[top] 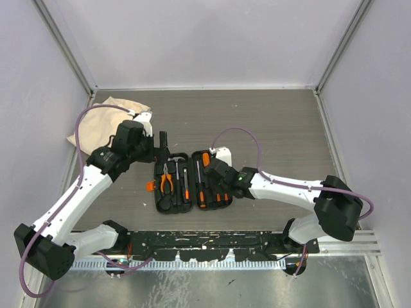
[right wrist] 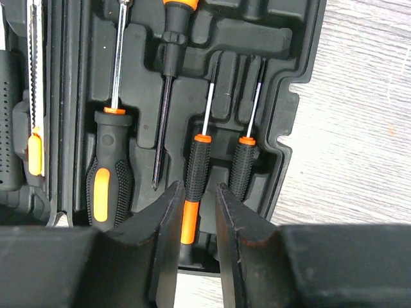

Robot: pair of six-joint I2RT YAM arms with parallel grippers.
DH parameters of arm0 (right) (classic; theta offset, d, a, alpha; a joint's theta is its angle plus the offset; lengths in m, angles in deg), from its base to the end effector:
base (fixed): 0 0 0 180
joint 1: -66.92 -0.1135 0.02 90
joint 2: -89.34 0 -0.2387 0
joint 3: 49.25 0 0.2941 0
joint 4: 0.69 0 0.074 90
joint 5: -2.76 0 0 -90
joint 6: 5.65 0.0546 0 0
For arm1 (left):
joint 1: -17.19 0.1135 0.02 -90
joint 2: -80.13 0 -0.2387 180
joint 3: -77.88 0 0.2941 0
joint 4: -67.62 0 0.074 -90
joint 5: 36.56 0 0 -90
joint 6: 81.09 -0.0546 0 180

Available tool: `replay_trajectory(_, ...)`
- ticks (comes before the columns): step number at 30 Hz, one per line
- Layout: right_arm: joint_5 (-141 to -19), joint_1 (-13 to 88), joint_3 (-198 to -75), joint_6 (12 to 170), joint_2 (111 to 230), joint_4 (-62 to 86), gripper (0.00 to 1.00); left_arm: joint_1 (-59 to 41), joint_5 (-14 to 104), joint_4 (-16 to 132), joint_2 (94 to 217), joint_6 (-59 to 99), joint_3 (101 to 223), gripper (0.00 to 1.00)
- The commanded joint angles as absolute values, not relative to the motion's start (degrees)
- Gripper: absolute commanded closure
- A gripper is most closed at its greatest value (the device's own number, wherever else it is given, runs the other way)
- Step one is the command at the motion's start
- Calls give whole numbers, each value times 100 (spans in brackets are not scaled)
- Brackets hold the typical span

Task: Sort the tools into containers
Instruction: Place the screwdriver in the storage box.

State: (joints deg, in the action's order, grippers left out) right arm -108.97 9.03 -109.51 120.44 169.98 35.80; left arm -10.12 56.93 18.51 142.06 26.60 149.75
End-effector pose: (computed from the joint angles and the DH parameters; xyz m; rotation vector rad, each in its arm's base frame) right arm 0.1899 0.2646 0.1422 -0.3286 2.4524 0.2139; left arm 0.2654 -0.1333 0.2937 0.1581 2.2714 -0.3499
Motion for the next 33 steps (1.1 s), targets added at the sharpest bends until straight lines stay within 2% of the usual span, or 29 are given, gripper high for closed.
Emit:
replay_trajectory(1,-10937,1035,-11292,12049,17080,3670,70,-1006,5761,1829,14090,2754,14953,0)
replay_trajectory(21,-9786,1620,-11188,11638,17485,2887,71,-1007,5580,1924,14280,2824,14881,0)
replay_trajectory(33,-9809,1625,-11078,11747,17633,3144,80,-1008,5526,1933,14328,2833,14854,1)
